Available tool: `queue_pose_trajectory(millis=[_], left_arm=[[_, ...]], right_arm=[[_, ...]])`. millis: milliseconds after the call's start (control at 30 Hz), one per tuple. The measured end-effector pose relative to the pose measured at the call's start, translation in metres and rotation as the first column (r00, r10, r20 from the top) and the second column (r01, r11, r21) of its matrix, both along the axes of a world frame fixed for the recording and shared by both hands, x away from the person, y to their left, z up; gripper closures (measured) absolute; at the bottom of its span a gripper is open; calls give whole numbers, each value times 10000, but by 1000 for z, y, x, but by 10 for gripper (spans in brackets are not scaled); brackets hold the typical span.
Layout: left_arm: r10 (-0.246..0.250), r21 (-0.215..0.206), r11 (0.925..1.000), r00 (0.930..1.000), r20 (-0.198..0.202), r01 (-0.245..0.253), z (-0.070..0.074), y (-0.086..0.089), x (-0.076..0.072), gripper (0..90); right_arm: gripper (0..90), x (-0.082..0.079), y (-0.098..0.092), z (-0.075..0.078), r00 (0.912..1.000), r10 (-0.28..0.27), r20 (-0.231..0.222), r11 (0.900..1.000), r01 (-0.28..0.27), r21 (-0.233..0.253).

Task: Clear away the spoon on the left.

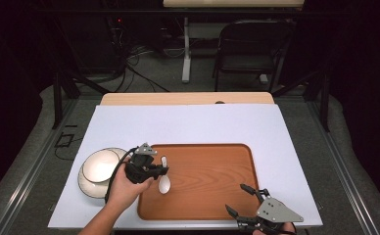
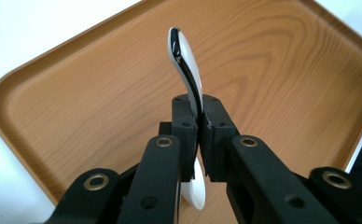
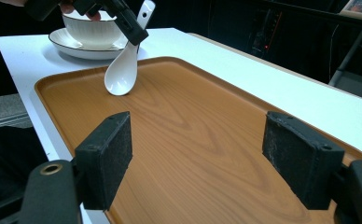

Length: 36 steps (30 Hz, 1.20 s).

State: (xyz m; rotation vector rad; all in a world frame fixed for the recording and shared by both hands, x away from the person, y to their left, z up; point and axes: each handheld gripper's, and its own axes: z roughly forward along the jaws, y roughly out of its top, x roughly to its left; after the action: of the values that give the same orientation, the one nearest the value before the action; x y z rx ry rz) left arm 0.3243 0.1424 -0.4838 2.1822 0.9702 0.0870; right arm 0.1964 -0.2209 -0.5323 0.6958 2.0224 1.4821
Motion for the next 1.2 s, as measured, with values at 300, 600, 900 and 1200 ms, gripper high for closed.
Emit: queue_pose_trajectory(millis=[300, 600, 900, 1200], left_arm=[[557, -350, 9978, 9978, -361, -570, -9, 7, 15, 836], [1085, -427, 9928, 9912, -761, -1119, -22, 9, 32, 804], [1531, -579, 9852, 9803, -1250, -1613, -33, 11, 43, 780], [1808, -538, 9802, 9720, -1499, -1906, -40, 11, 48, 756]], right_arm=[[239, 0, 1, 0, 10000, 4, -46, 10000, -4, 38], [239, 1, 1, 0, 10000, 3, -26, 10000, -3, 34], [239, 1, 1, 0, 10000, 15, -25, 10000, -15, 44], [239, 0, 0, 0, 10000, 19, -17, 10000, -19, 50]])
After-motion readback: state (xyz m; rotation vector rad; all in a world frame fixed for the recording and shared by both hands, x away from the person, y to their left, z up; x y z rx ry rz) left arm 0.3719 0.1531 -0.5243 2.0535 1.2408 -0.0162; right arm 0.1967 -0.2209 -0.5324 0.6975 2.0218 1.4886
